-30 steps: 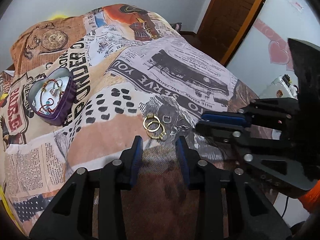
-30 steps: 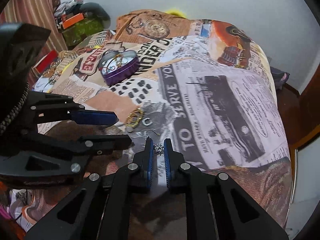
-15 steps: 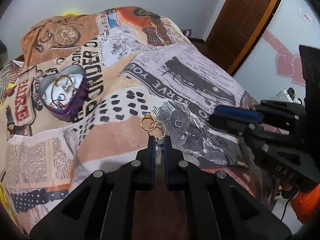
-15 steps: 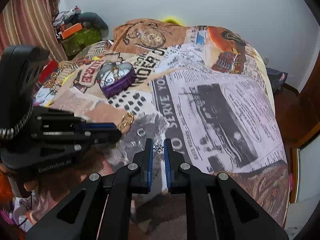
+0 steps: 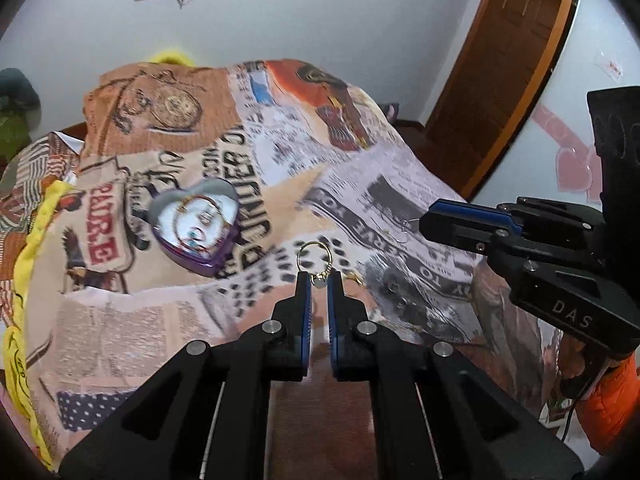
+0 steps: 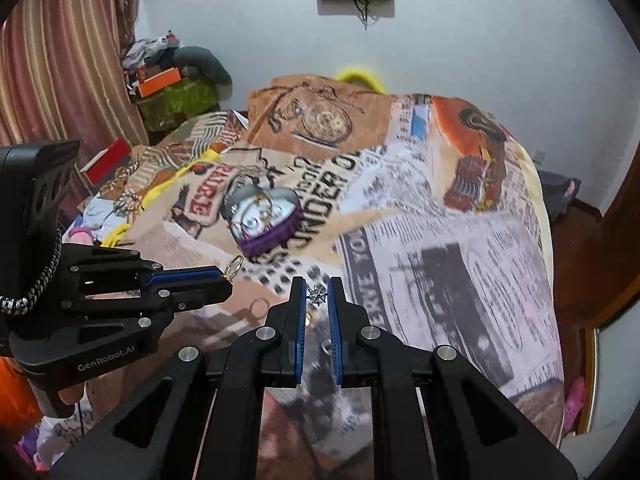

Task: Organize jewelry
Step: 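Carry the gold hoop rings with the right gripper toward the heart tin, then lower the hoop rings into the heart tin and open the right gripper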

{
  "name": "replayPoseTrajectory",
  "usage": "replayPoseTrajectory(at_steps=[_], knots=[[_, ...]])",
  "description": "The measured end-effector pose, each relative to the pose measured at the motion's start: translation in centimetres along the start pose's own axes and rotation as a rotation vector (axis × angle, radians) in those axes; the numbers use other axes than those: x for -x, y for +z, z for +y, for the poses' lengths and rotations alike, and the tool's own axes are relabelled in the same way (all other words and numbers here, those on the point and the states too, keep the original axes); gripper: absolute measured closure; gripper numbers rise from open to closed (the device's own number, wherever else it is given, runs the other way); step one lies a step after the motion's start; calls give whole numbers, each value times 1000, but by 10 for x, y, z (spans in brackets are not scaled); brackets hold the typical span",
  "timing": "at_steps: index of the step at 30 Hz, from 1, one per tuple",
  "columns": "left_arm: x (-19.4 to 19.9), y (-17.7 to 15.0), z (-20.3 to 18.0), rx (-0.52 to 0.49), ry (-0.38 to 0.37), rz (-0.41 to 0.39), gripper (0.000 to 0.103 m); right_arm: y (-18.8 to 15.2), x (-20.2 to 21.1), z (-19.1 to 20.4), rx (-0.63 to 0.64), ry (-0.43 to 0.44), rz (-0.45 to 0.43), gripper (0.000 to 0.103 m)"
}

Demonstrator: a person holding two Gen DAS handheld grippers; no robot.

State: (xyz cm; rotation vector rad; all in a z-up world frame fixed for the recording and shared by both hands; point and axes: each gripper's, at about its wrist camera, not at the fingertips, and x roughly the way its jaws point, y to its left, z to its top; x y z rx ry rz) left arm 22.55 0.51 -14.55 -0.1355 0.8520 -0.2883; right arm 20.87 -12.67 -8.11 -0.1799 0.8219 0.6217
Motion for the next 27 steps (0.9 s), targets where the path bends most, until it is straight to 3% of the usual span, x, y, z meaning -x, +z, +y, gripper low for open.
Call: replayPoseTrajectory(at_steps=[17, 27], knots=[[32, 22, 62, 70, 83, -111, 97, 53, -22, 44, 49, 68, -59, 94], [5, 23, 97, 110, 102, -79, 97, 70, -61, 52, 55, 87, -20, 94]])
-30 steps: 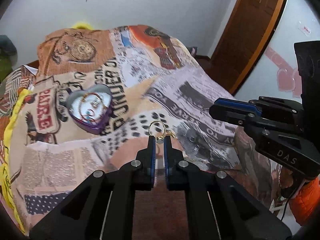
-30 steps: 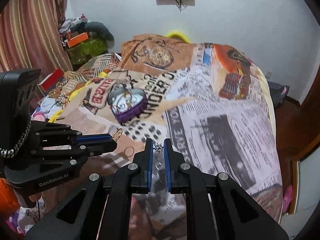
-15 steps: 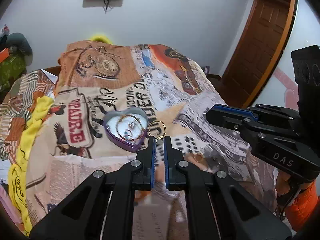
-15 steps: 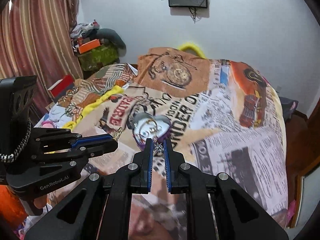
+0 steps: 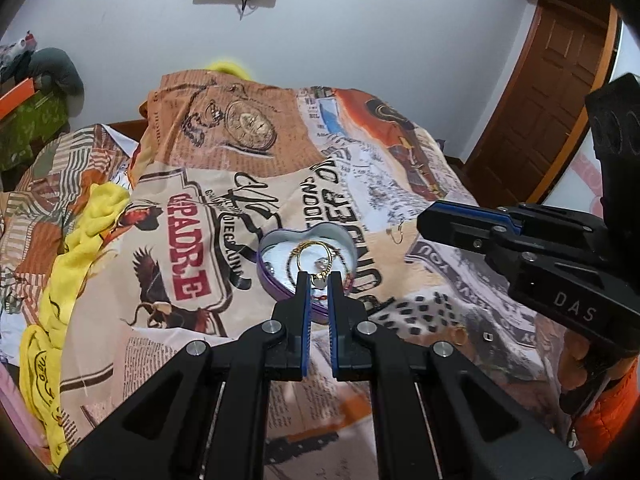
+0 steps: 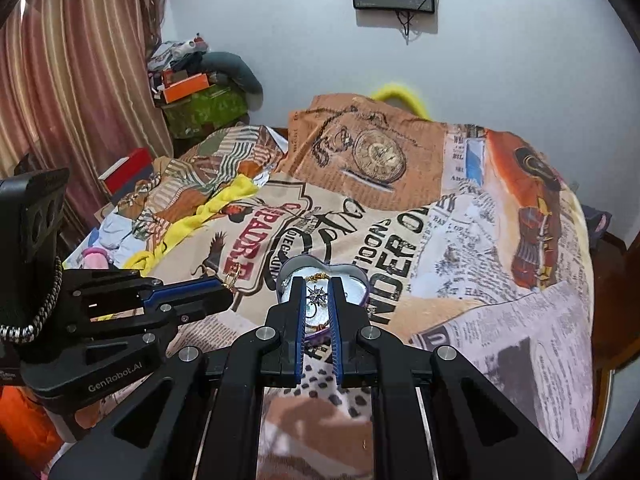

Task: Organize jewelry
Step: 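Lower the hoop rings into the heart tin and open the right gripper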

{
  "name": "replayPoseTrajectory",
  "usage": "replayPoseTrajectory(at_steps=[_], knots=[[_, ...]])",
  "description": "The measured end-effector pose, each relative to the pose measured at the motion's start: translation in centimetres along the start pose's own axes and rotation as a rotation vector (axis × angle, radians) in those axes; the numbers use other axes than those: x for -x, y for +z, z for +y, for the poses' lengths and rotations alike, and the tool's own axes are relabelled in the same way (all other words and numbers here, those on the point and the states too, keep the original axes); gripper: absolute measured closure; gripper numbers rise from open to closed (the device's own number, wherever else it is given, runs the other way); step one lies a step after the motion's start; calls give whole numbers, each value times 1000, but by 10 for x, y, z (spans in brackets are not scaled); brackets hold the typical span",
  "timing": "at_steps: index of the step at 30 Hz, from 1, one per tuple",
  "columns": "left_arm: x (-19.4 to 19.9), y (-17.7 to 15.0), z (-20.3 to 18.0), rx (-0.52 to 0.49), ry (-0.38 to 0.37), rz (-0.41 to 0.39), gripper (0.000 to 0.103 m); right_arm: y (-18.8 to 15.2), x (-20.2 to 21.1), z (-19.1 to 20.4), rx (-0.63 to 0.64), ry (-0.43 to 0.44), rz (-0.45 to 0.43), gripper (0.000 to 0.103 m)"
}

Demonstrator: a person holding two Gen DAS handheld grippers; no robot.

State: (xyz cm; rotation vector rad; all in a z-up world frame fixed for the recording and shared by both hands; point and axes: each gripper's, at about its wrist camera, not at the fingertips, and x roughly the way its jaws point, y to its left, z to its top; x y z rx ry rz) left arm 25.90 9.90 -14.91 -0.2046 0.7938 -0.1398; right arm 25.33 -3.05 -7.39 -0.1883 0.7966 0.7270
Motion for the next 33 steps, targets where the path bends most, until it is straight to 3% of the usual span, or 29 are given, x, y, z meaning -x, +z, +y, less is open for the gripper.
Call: replayPoseTrajectory(at_steps=[17, 30, 33], knots=[[-77, 10, 22, 14, -17, 119, 97, 14, -90, -11, -23, 44, 221, 93], [-78, 9, 21, -28, -7, 119, 97, 15, -111, -18, -56, 84, 296, 93], [-74, 9, 19, -33, -2, 124, 97, 15, -110, -15, -41, 50, 296, 93]])
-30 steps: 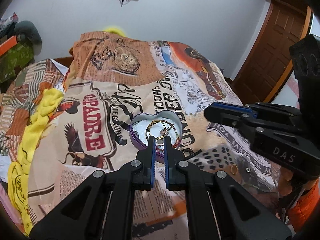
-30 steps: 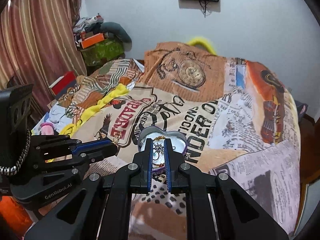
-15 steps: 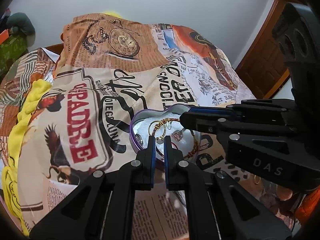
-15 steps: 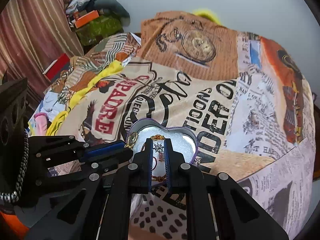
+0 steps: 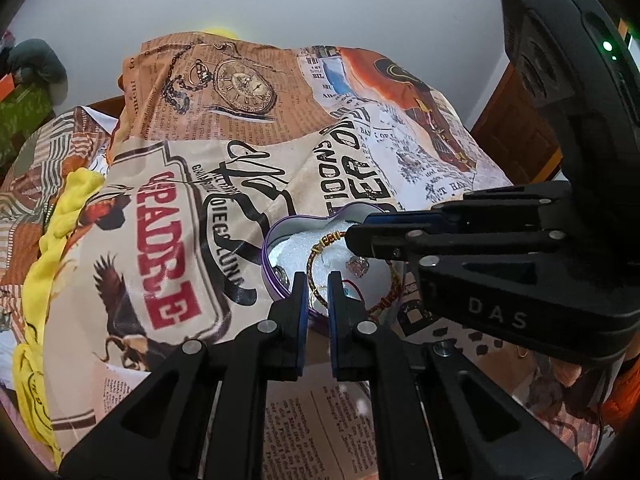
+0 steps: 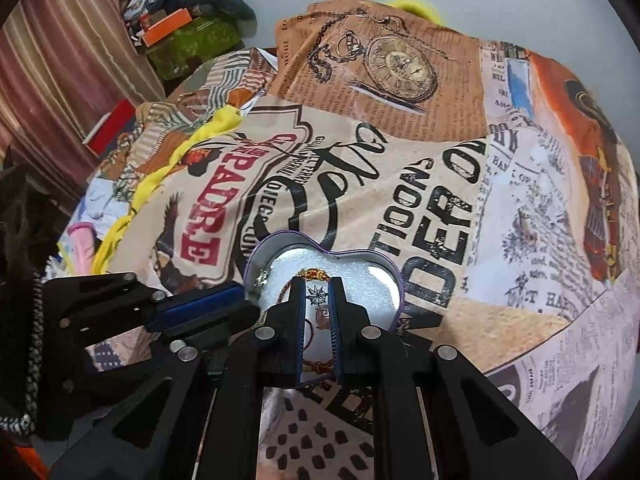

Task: Organize jewelry
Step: 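Lower the hoop rings into the heart tin and open the right gripper, then move the right gripper back over the single gold ring on the bed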

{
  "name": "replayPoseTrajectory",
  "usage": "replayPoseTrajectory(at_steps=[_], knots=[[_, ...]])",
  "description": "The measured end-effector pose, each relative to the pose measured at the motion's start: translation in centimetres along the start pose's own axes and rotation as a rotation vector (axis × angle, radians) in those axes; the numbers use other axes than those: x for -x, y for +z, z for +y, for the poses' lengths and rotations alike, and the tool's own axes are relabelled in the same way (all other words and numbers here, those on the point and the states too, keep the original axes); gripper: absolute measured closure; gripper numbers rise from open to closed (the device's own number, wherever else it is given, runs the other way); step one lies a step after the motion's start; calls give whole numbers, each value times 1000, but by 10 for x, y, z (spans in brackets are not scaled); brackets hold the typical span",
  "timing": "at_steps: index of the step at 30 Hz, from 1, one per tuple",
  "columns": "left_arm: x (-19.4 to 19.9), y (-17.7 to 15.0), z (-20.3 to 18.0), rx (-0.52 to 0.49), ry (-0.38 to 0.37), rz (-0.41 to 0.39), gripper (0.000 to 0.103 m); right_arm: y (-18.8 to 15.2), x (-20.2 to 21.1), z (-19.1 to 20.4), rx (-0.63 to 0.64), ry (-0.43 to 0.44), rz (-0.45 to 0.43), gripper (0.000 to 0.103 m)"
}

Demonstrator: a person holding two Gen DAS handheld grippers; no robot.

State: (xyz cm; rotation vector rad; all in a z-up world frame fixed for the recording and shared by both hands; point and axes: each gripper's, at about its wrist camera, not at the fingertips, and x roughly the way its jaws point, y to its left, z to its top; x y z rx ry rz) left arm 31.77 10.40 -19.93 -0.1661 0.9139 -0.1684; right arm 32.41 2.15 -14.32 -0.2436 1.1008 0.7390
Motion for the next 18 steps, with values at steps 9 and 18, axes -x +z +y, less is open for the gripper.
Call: replayPoseTrajectory(at_steps=[9, 18], knots=[[28, 0, 0, 19, 13, -28, 93, -3, 21, 4, 1, -47, -35, 78], [64, -3, -7, 21, 27, -73, 85, -19, 64, 11, 23, -88, -105, 78]])
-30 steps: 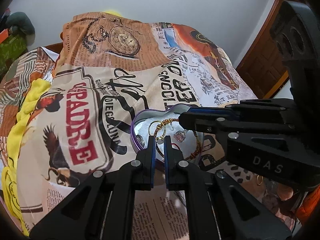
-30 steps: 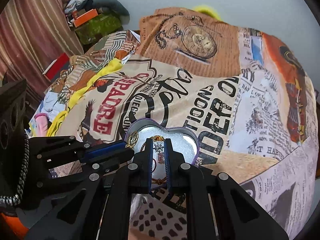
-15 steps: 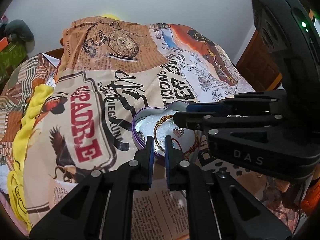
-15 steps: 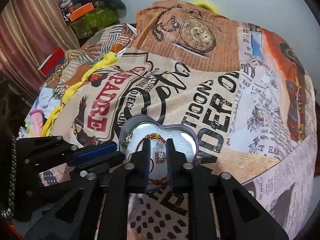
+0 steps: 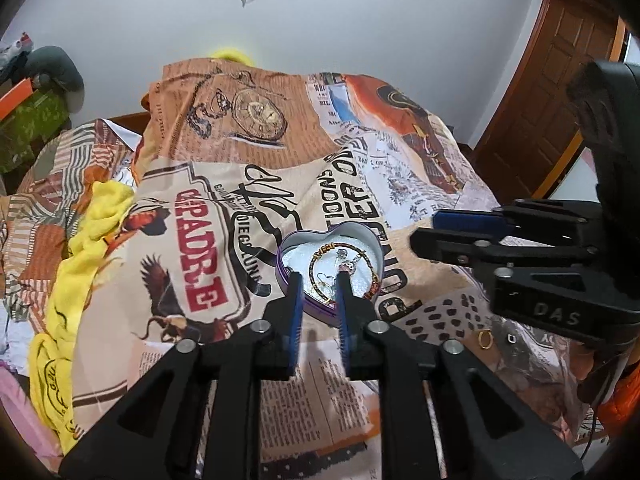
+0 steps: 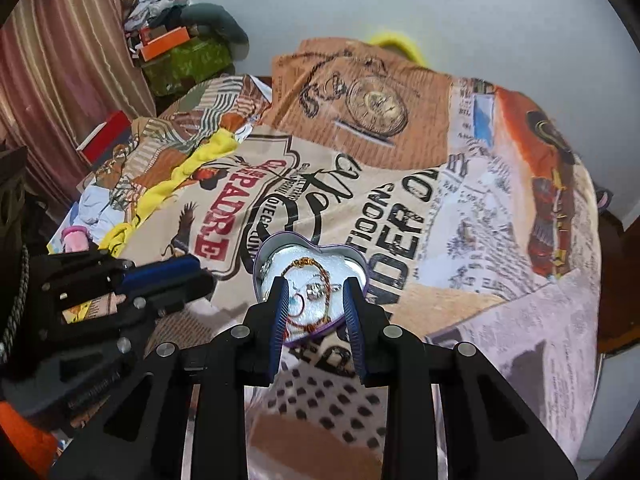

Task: Organize jewelry
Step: 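Move the right gripper back over the single gold ring on the bed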

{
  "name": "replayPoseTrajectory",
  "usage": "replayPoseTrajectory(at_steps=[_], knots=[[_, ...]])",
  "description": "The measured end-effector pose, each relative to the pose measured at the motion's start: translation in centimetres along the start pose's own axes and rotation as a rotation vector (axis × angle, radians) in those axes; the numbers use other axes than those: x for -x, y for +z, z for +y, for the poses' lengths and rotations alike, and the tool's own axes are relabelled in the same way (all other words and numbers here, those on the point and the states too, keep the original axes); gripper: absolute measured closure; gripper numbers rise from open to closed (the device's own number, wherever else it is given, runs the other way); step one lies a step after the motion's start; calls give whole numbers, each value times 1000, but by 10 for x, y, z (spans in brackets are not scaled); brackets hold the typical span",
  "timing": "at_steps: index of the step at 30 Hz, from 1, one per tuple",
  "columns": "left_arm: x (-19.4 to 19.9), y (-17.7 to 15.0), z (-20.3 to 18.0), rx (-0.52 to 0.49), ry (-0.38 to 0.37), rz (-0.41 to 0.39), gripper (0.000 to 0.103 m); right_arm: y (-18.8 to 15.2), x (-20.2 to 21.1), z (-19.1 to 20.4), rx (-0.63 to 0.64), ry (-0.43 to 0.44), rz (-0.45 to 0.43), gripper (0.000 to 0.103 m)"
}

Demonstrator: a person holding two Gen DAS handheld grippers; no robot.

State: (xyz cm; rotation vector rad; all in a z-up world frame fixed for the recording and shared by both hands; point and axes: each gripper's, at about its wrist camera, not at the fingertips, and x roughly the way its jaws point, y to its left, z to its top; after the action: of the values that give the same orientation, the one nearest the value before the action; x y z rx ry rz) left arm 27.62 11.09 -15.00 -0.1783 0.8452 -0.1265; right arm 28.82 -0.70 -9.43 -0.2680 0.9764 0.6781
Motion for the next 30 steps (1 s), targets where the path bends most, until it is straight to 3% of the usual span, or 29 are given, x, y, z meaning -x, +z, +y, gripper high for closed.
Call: replayPoseTrajectory(at_steps=[12, 19, 24, 30], knots=[[18, -12, -41, -43, -39, 5, 83, -36, 52, -21, -29, -47, -68, 78], [2, -24, -93, -129, -87, 58, 82, -69, 76, -51, -70, -102, -88, 77], [-15, -38, -128, -184, -118, 107, 76, -92, 80, -67, -83, -131, -70, 77], [-41, -55, -148, -228, -118, 182, 76, -117, 77, -81, -104, -106, -39, 77]])
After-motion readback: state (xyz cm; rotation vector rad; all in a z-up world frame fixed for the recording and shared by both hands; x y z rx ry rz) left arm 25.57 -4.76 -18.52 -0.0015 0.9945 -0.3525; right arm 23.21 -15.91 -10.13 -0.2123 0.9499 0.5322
